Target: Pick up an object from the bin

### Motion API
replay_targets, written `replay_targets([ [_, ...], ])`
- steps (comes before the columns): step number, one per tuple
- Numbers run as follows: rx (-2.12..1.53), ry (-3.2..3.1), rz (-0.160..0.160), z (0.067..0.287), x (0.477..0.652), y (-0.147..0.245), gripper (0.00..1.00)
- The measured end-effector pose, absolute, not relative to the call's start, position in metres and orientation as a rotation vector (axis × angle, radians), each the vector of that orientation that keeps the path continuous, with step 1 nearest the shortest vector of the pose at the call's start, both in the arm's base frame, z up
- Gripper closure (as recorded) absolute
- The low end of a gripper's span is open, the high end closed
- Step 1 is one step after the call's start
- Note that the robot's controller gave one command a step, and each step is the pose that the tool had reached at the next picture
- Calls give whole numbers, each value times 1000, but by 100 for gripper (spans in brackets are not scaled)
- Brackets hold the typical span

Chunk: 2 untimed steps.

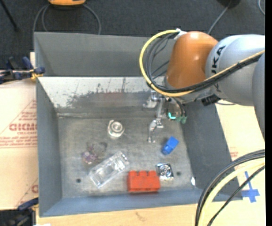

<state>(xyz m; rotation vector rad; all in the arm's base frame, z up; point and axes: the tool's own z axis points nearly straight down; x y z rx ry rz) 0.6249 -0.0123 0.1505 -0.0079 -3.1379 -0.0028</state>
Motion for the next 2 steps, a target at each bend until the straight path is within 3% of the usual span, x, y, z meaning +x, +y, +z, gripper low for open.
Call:
replay_targets([
  [1, 356, -3126, 7, 87, 614, -128, 0],
  [2, 411, -3131, 9, 75, 599, -98, 0],
])
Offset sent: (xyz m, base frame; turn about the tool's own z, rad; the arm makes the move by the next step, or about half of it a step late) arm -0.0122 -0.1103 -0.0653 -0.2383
